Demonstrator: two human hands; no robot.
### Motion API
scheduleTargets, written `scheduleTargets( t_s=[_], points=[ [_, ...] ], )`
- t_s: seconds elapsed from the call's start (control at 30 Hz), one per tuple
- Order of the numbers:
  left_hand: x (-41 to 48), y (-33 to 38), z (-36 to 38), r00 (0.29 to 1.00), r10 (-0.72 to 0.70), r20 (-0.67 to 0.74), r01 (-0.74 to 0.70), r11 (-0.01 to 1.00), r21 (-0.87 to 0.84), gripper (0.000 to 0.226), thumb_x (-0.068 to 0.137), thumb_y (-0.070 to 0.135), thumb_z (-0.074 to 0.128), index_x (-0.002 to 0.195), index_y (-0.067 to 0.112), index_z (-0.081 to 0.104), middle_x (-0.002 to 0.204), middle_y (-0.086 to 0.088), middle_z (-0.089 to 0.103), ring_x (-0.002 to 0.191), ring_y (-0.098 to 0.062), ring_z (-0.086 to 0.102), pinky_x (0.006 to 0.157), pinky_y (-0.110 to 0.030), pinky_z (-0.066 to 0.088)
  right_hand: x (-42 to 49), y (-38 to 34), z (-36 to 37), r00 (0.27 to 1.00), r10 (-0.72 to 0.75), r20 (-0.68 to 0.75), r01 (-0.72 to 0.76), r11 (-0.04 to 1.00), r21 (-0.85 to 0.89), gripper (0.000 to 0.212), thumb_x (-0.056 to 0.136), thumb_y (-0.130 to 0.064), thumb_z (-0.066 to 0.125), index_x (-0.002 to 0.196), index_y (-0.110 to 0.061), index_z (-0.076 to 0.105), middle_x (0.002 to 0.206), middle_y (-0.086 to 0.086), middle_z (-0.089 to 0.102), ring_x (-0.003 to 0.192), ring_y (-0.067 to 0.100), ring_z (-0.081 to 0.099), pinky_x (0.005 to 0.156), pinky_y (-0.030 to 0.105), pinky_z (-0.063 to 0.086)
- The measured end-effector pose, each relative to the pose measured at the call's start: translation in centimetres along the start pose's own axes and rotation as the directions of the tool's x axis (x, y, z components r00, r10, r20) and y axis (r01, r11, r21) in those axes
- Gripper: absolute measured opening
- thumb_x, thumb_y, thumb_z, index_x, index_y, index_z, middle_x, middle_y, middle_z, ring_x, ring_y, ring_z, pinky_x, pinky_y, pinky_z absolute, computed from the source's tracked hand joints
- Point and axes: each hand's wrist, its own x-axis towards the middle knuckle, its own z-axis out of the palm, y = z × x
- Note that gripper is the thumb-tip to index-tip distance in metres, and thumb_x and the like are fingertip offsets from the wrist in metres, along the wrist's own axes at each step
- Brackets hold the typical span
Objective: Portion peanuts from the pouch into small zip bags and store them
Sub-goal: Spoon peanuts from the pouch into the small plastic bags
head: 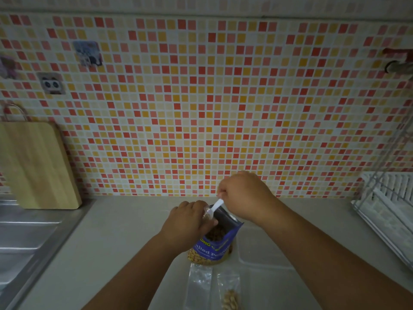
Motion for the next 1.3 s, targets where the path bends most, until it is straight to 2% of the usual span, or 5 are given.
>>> scheduleTargets(
  t_s=[0.3,0.6,0.77,1.0,1.3],
  points=[
    [-0.1,0.7,-0.4,0.996,-0.040,-0.079,0.012,0.946,-0.324,0.052,0.086,0.059,0.045,0.121,0.020,0.049,0.109,-0.001,0.062,0.099,-0.018,0.052,0.080,-0.029,0.042,0.7,-0.3,-0.8,0.996,0.000,0.092,-0.012,0.992,0.123,0.024,0.093,-0.019,0.049,0.106,-0.022,0.069,0.111,0.000,0.068,0.103,0.020,0.059,0.089,0.034,0.050],
    [0.3,1.1,-0.3,0.991,-0.087,-0.099,0.020,0.841,-0.541,0.050,0.081,0.039,0.067,0.120,0.017,0.043,0.108,0.003,0.054,0.095,-0.014,0.053,0.070,-0.019,0.040,-0.6,-0.8,-2.0,0.894,-0.425,-0.145,0.367,0.878,-0.308,0.017,0.085,-0.020,0.057,0.099,-0.022,0.067,0.091,-0.004,0.067,0.093,0.018,0.048,0.087,0.032,0.035],
    [-0.1,-0.5,-0.9,0.971,-0.212,-0.112,0.103,0.791,-0.604,0.034,0.082,0.041,0.064,0.107,0.028,0.044,0.098,0.007,0.056,0.081,-0.006,0.055,0.064,-0.015,0.042,-0.7,1.0,-3.0,0.872,-0.248,-0.422,0.124,0.946,-0.300,0.013,0.062,-0.009,0.072,0.069,-0.020,0.069,0.057,-0.005,0.059,0.062,0.014,0.036,0.062,0.027,0.029],
    [-1.0,-1.8,0.2,0.982,-0.168,-0.087,0.096,0.839,-0.536,0.034,0.084,0.049,0.057,0.106,0.025,0.048,0.099,0.008,0.055,0.089,-0.007,0.053,0.073,-0.018,0.042,0.1,-1.1,2.1,0.961,-0.024,0.276,0.149,0.886,-0.440,0.032,0.087,-0.031,0.058,0.114,-0.015,0.061,0.114,0.005,0.060,0.110,0.024,0.049,0.091,0.034,0.037],
    [-1.6,-1.0,1.9,0.982,-0.186,0.007,0.151,0.774,-0.615,0.035,0.087,0.049,0.052,0.109,0.021,0.050,0.101,0.000,0.061,0.093,-0.013,0.059,0.082,-0.034,0.052,1.0,-2.6,9.3,0.922,0.243,0.300,-0.214,0.968,-0.128,0.033,0.088,-0.026,0.060,0.119,-0.014,0.058,0.125,0.008,0.058,0.116,0.026,0.052,0.098,0.034,0.041]
  ],
)
